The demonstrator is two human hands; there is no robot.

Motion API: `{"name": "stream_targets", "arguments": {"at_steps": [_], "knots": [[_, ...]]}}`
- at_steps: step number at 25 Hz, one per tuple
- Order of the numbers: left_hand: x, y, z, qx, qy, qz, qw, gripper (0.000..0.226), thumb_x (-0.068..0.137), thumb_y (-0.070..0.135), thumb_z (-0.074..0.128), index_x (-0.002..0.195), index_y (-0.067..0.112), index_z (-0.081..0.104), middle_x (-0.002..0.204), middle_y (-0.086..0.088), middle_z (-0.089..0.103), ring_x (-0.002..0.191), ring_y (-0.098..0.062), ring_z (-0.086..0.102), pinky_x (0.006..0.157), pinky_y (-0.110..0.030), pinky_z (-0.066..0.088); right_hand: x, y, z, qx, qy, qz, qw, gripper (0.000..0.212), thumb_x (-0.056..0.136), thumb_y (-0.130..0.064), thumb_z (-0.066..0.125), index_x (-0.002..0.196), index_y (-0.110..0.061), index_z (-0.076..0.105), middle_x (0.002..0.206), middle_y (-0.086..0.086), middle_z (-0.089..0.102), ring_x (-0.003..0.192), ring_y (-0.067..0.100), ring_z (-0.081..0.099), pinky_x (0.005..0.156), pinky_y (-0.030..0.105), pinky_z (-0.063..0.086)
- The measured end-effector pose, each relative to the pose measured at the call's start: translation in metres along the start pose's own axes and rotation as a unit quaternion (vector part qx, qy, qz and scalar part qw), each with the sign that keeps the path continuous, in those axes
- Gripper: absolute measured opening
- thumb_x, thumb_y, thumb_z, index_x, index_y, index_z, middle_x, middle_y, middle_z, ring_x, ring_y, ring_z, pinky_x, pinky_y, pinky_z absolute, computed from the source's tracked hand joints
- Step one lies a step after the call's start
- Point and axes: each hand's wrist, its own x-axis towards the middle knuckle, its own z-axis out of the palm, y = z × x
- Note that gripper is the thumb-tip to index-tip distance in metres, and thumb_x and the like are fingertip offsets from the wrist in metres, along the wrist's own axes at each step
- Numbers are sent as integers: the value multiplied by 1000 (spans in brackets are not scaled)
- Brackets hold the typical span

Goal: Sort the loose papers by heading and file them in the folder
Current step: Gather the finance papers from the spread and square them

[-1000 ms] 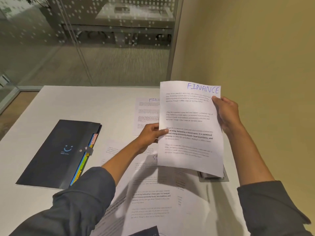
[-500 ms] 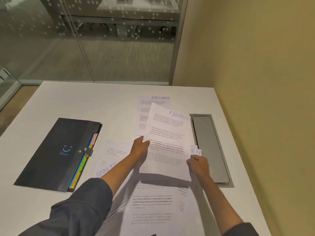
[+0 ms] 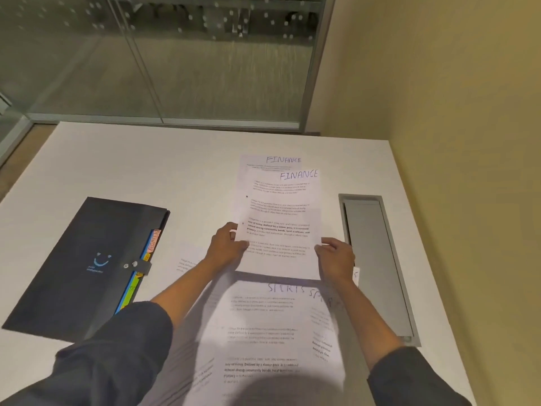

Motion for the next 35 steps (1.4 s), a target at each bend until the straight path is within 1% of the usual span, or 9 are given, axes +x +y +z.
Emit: {"name": "stream_targets", "arguments": {"at_steps": [3,5,9,13,18,23,28,32,35], "knots": [[36,8,-2,49,36,4,998,22,81,6,74,93,10,57,70,1,47,61,-16,44,55,-20,36,39,-19,20,-19,-2,5,1000,27,85,-5,70,112,-5,70,91,5,71,68,0,57,49,0,36],[57,14,-2,62,58,6,996,21,81,4,73,86,12,54,65,4,39,58,-13,37,52,-21,29,58,-30,29,-31,-6,3,1000,26,84,-7,71,110,-7,70,89,3,70,70,4,60,52,4,37],[93,17,-4,92,71,19,993,20,80,7,73,98,8,64,73,-3,57,67,-19,51,57,-25,36,86,-44,44,-64,-9,0,998,23,82,-9,72,104,-11,72,92,4,72,80,17,62,71,20,40],[119,15,-2,114,81,8,990,25,80,6,72,103,7,65,82,-6,64,76,-22,57,66,-24,38,108,-44,58,-80,-6,-1,997,24,80,-10,74,104,-12,72,96,4,72,82,20,63,70,20,40],[138,3,-1,159,101,6,982,20,77,11,73,94,8,63,78,-3,59,74,-23,54,56,-25,37,125,-44,70,-99,-1,-13,995,26,79,-12,76,105,-10,72,99,5,74,78,17,60,69,20,41],[139,-4,-1,196,105,-13,975,41,78,33,76,108,13,57,90,0,62,88,-23,59,84,-35,46,125,-40,65,-154,9,-32,988,25,81,-35,72,98,-17,71,88,-1,72,84,23,66,72,28,46],[96,-3,-1,292,121,64,947,39,84,34,67,118,15,60,117,-3,63,112,-25,57,96,-41,40,89,-15,21,-166,12,-60,984,30,89,-38,63,108,-18,72,103,-3,72,94,18,65,79,28,47],[20,-19,22,353,66,158,920,35,85,32,61,115,14,63,122,-3,59,110,-27,57,92,-40,40,41,38,-27,-225,35,-81,970,33,90,-34,60,118,-17,66,112,1,71,96,20,65,76,27,43],[-41,-40,43,377,20,167,911,54,77,48,51,117,12,59,122,-6,53,114,-29,51,91,-42,35,16,77,-52,-294,42,-84,951,39,88,-43,60,118,-18,62,116,2,65,99,23,62,75,30,48]]}}
